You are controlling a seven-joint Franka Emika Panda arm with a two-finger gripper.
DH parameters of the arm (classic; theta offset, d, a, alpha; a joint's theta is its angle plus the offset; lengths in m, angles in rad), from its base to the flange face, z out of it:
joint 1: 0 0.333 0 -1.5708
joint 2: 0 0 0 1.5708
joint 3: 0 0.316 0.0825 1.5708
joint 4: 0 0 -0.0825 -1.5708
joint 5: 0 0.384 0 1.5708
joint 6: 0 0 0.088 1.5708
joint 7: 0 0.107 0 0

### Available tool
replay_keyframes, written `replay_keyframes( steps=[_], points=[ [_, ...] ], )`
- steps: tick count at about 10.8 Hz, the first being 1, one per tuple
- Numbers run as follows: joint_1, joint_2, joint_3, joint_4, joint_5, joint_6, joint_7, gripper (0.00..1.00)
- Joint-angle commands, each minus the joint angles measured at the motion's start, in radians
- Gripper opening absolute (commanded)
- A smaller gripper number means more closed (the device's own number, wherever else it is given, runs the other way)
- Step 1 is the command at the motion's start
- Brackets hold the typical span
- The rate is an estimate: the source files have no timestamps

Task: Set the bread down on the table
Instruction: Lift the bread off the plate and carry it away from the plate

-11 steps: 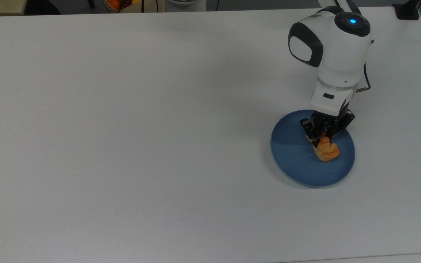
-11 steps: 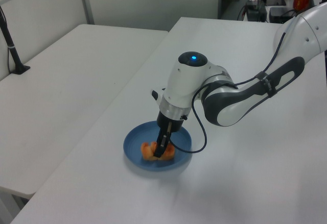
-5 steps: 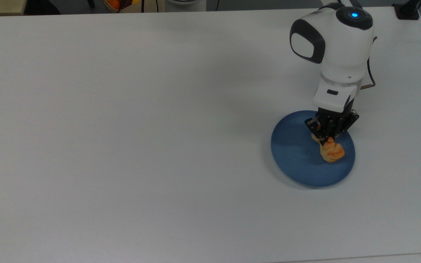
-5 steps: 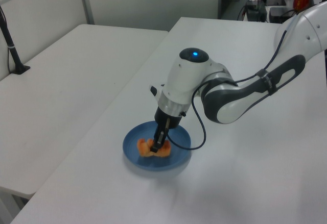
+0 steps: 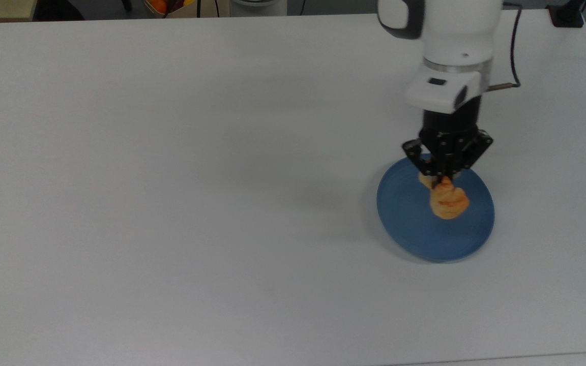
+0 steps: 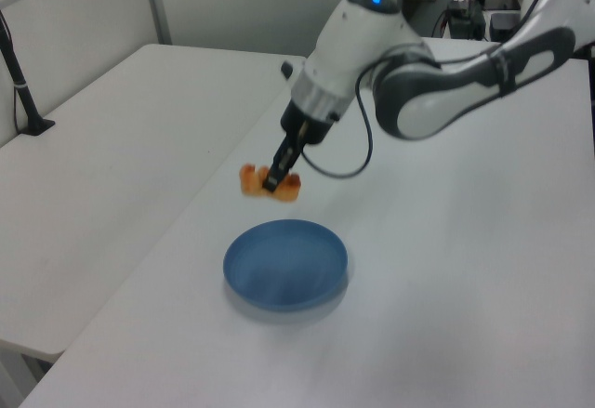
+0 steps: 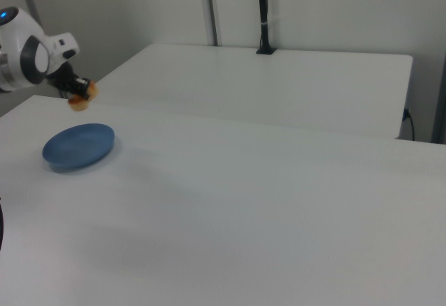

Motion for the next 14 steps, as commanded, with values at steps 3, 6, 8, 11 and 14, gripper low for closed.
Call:
replay_keyframes(
  steps=[3, 6, 8, 11, 14],
  points=[
    [-0.200, -0.252, 0.014, -0.209, -0.005, -0.067, -0.045, 0.00],
    [-0.345, -0.310, 0.031, -0.286, -0.003, -0.094, -0.123, 0.00],
    [-0.415, -0.333, 0.034, -0.329, 0.000, -0.092, -0.187, 0.00],
    [-0.438, -0.238, 0.034, -0.324, 0.000, -0.017, -0.195, 0.00],
    [-0.430, -0.142, 0.033, -0.320, 0.000, 0.079, -0.178, 0.00]
  ],
)
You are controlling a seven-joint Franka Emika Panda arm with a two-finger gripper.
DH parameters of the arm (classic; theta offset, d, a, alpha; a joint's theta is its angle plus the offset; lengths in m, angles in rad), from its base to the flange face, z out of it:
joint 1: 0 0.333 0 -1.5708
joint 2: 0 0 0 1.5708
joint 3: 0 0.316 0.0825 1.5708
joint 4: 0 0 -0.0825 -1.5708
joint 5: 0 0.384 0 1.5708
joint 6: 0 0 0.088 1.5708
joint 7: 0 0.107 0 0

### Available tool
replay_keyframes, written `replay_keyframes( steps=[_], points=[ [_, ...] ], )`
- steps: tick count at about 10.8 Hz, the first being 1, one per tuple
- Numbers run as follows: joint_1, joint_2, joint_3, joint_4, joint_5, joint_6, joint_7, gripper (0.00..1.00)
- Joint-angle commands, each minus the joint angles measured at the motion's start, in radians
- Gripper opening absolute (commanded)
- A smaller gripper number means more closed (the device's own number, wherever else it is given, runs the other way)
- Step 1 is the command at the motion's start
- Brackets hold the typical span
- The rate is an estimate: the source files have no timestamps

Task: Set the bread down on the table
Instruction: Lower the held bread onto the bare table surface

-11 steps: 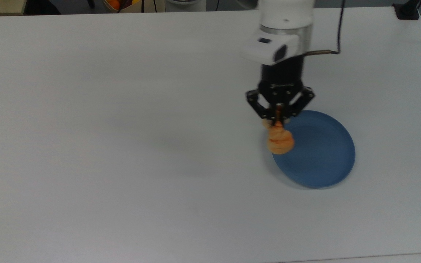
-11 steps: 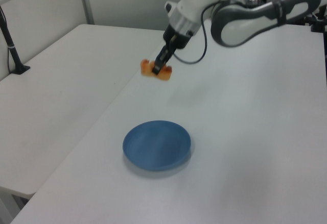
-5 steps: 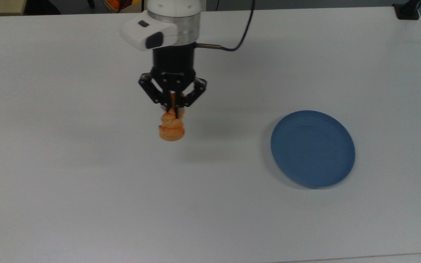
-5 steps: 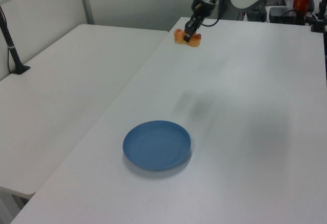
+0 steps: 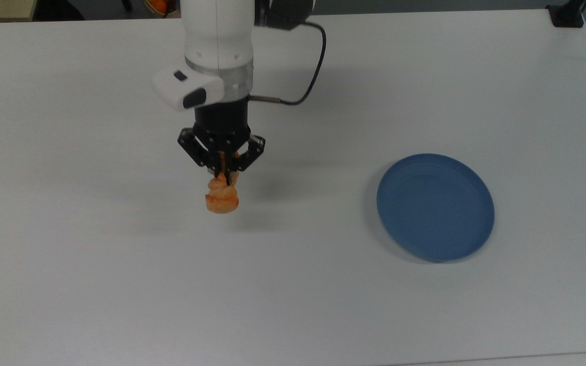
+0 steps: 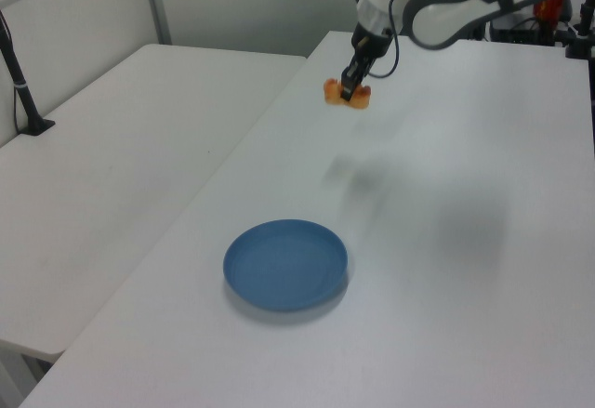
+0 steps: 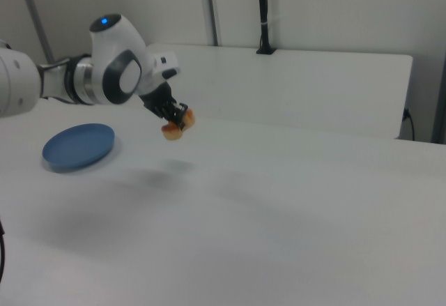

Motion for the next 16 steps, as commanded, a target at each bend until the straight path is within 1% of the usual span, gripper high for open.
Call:
replay_keyframes(
  steps=[1, 5, 7, 9, 11, 14, 15, 16],
  points=[
    [0.004, 0.072, 0.004, -0.007, 0.000, 0.111, 0.013, 0.00],
    [0.004, 0.116, 0.004, -0.004, 0.000, 0.125, 0.013, 0.00],
    [0.004, 0.117, 0.004, -0.004, 0.001, 0.125, 0.013, 0.00],
    [0.005, 0.139, 0.004, -0.002, -0.003, 0.127, 0.013, 0.00],
    [0.005, 0.161, 0.004, -0.004, 0.000, 0.209, 0.015, 0.00],
    [0.008, 0.219, 0.004, -0.001, -0.010, 0.236, 0.038, 0.00],
    [0.009, 0.222, 0.004, -0.001, -0.010, 0.236, 0.038, 0.01],
    [0.009, 0.224, 0.004, -0.002, -0.007, 0.236, 0.039, 0.06]
  ],
)
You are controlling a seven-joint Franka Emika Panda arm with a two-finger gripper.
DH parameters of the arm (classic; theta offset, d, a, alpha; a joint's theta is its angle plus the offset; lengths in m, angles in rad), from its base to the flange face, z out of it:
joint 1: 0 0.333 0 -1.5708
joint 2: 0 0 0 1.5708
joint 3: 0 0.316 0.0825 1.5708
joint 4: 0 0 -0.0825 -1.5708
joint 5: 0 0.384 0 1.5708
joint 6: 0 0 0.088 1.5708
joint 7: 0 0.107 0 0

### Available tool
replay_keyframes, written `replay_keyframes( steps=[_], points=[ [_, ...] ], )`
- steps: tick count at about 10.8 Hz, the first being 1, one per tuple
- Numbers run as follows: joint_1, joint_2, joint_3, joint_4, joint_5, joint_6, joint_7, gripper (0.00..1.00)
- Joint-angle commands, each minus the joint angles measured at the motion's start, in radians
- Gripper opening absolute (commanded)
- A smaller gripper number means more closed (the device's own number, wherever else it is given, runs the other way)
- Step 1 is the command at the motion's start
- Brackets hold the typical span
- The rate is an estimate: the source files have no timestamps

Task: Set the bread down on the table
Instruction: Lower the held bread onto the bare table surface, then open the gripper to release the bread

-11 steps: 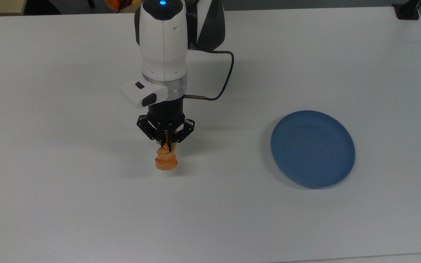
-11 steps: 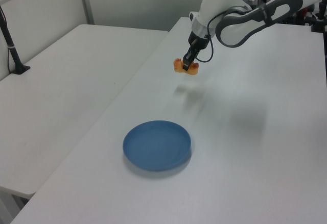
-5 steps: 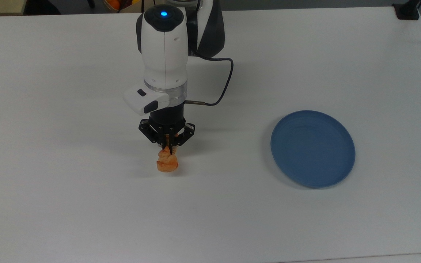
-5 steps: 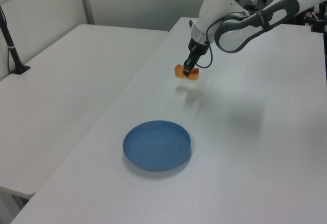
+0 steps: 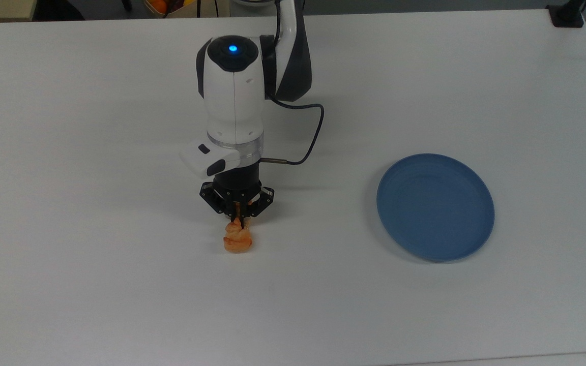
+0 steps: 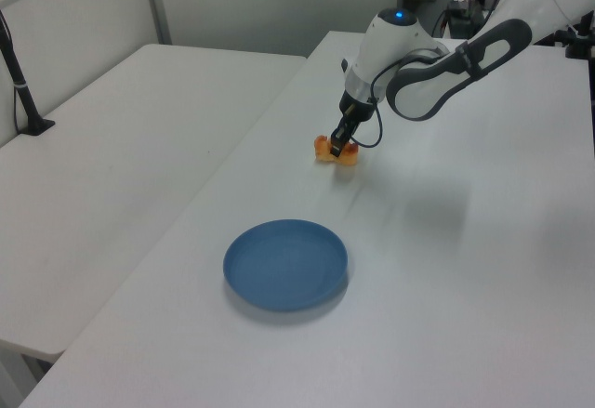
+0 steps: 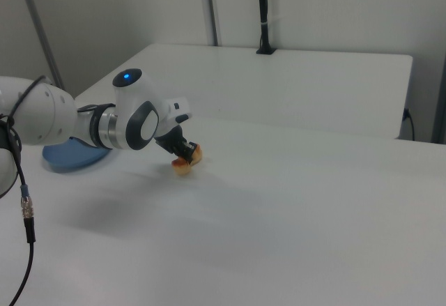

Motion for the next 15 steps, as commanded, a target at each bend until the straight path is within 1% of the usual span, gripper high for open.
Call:
replay_keyframes(
  steps=[1, 2, 3, 4, 5, 6, 7, 12, 14, 15],
  points=[
    [0.007, 0.005, -0.002, -0.001, -0.003, 0.022, 0.026, 0.17],
    [0.006, 0.005, -0.002, -0.001, -0.002, 0.022, 0.027, 0.29],
    [0.006, 0.005, -0.002, -0.002, -0.002, 0.021, 0.027, 0.50],
    [0.001, 0.005, -0.002, -0.002, -0.002, 0.021, 0.026, 0.64],
    [0.000, 0.005, -0.002, -0.002, -0.002, 0.021, 0.021, 0.77],
    [-0.001, 0.005, -0.002, -0.002, -0.002, 0.021, 0.021, 0.93],
    [-0.001, 0.004, -0.002, -0.002, -0.003, 0.019, 0.015, 1.00],
    [-0.002, -0.010, -0.002, -0.002, -0.002, 0.011, 0.038, 1.00],
    [-0.005, -0.074, -0.002, -0.004, -0.002, -0.040, 0.080, 1.00],
    [-0.005, -0.124, -0.002, -0.004, -0.002, -0.117, 0.111, 1.00]
  ],
)
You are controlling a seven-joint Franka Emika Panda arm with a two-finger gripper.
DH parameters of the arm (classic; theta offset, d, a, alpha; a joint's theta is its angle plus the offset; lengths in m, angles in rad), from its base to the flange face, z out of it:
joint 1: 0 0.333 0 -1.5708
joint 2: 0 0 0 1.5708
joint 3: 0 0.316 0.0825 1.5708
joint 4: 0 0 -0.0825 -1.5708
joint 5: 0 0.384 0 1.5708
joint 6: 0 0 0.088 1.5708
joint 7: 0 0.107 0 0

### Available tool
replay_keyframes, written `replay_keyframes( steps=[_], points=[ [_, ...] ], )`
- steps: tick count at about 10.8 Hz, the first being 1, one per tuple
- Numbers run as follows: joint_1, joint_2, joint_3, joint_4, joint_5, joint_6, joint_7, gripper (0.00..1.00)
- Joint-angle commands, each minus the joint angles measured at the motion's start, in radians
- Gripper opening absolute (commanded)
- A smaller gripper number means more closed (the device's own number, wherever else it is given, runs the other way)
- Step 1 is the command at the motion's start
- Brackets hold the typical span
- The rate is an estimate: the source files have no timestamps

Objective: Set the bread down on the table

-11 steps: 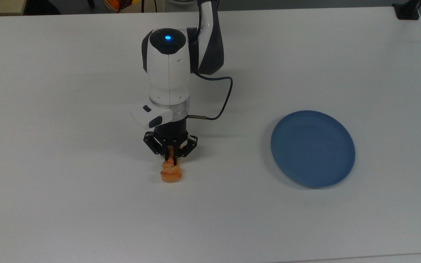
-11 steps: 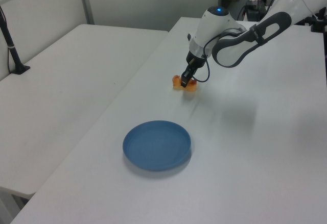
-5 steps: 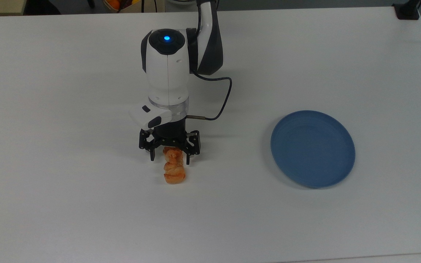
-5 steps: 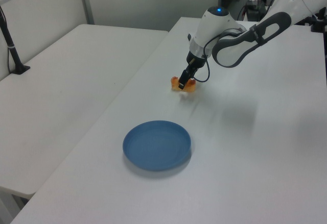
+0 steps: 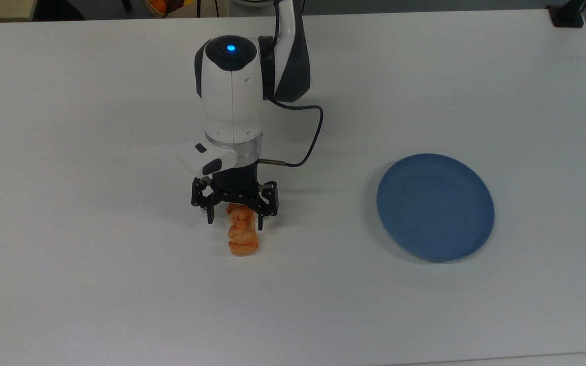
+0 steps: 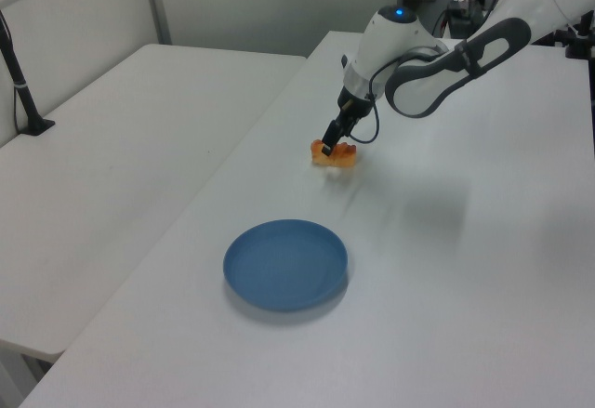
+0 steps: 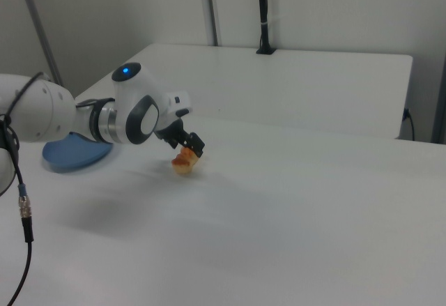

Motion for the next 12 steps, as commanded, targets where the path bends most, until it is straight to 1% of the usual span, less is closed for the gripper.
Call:
replay_keyframes(
  steps=[1, 4, 5, 6, 7, 8, 9, 10, 11, 12],
  points=[
    [0.000, -0.174, -0.002, -0.026, -0.003, -0.233, 0.086, 1.00],
    [0.000, -0.360, 0.001, -0.037, -0.002, -0.636, 0.084, 1.00],
    [0.000, -0.429, 0.001, -0.069, -0.002, -0.706, 0.077, 1.00],
    [0.000, -0.508, 0.002, -0.125, -0.002, -0.732, 0.077, 1.00],
    [0.000, -0.582, 0.016, -0.170, 0.000, -0.770, 0.069, 1.00],
    [-0.002, -0.628, 0.034, -0.190, 0.001, -0.847, 0.031, 1.00],
    [-0.026, -0.659, 0.053, -0.187, 0.021, -0.926, -0.020, 1.00],
    [-0.066, -0.684, 0.061, -0.181, 0.088, -0.971, -0.078, 1.00],
    [-0.084, -0.690, 0.059, -0.179, 0.134, -0.970, -0.107, 1.00],
    [-0.086, -0.682, 0.059, -0.181, 0.138, -0.964, -0.118, 1.00]
  ],
)
